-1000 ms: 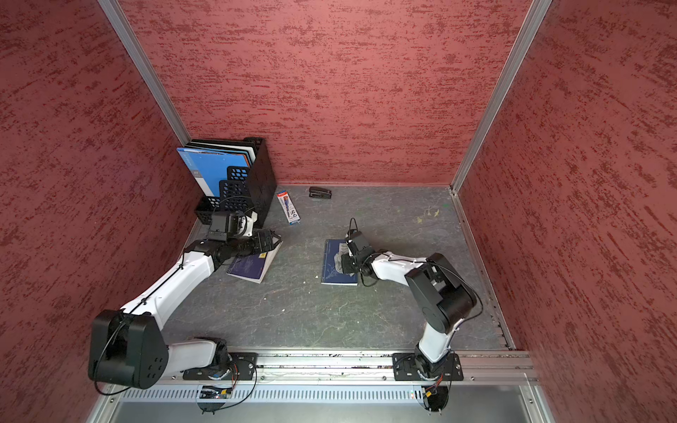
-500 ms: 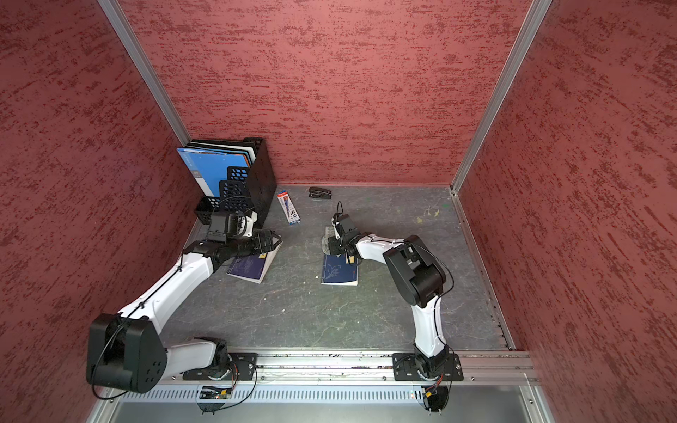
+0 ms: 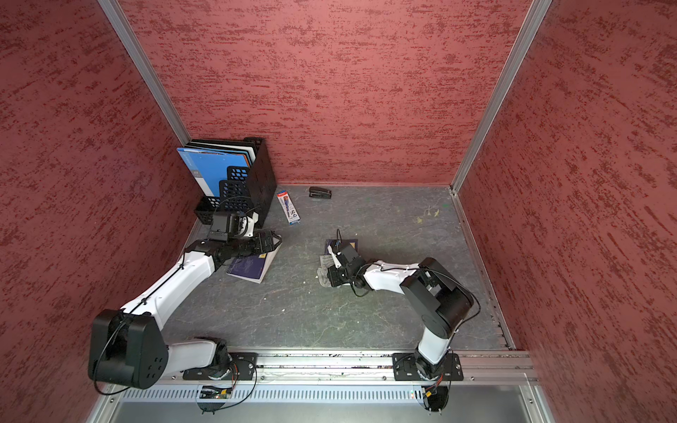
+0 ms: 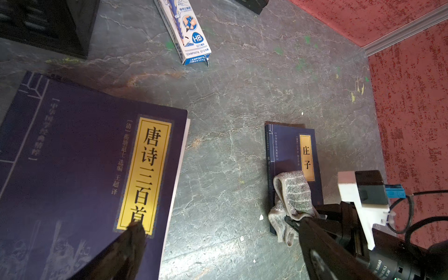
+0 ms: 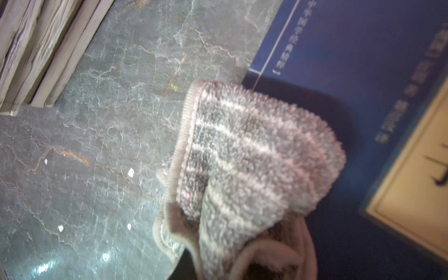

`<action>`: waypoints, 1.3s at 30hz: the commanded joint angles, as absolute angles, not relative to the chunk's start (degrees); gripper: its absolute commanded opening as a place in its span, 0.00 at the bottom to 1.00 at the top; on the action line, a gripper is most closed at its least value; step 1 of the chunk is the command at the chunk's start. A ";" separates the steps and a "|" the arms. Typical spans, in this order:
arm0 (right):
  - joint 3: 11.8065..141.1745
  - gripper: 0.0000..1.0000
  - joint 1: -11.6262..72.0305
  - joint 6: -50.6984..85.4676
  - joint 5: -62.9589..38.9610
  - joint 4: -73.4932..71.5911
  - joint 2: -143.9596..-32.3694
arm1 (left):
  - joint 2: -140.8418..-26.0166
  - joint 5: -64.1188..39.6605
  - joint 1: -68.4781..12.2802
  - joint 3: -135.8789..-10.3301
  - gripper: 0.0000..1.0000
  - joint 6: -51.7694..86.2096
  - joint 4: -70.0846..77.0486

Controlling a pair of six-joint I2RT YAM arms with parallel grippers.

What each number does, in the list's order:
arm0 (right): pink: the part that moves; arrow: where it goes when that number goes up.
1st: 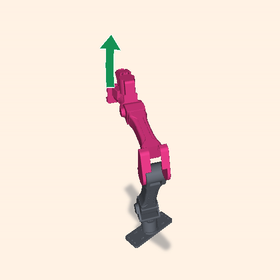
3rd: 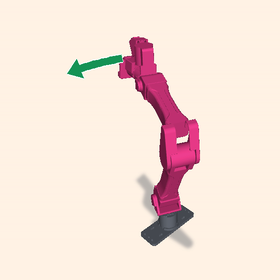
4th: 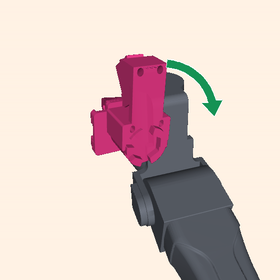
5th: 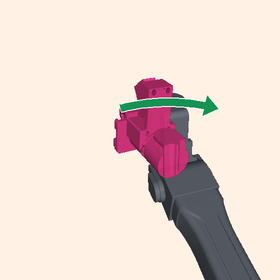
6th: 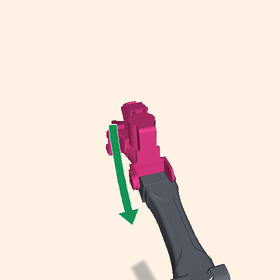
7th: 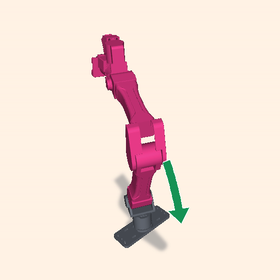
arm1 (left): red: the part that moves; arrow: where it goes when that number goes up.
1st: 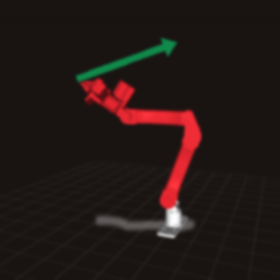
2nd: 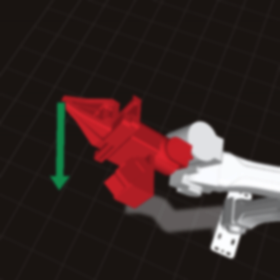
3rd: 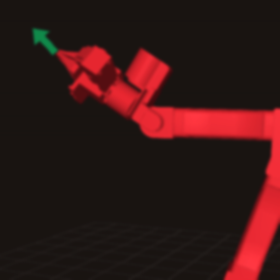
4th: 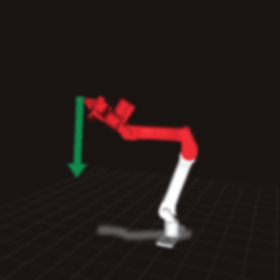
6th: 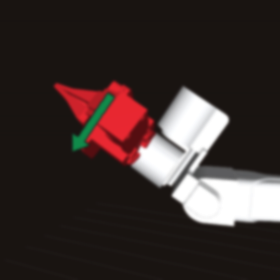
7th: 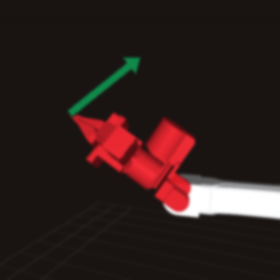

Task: Wipe the cover of the book
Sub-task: Wipe the dirt from the cover of the book.

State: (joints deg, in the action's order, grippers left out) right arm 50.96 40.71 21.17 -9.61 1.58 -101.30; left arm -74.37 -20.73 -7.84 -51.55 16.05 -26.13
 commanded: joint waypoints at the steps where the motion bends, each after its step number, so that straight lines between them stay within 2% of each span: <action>1: 55.66 0.20 37.80 19.77 -8.66 7.74 -110.72 | -74.15 -20.87 -8.31 -53.42 1.00 15.56 -26.81; 8: 69.76 0.19 32.55 17.50 -7.08 10.26 -120.54 | -71.23 -19.74 -8.44 -52.57 1.00 15.60 -28.71; 18: 69.65 0.19 31.42 15.56 -6.48 9.00 -119.90 | -72.50 -20.13 -8.61 -53.07 1.00 15.68 -27.86; 24: 64.29 0.19 31.44 15.97 -7.93 8.23 -115.47 | -72.42 -19.71 -8.96 -53.17 1.00 15.82 -27.98; 32: 46.32 0.20 34.86 20.75 -9.33 7.42 -101.82 | -73.97 -19.65 -9.31 -53.43 1.00 15.78 -27.07; 39: 39.12 0.20 33.76 25.02 -4.91 7.80 -95.61 | -77.34 -19.45 -11.69 -54.51 1.00 15.77 -25.58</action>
State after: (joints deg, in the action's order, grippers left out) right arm 42.17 34.65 22.13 -8.82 -0.38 -94.19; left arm -76.23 -19.70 -10.50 -52.23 16.08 -27.59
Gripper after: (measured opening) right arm 0.200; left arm 0.996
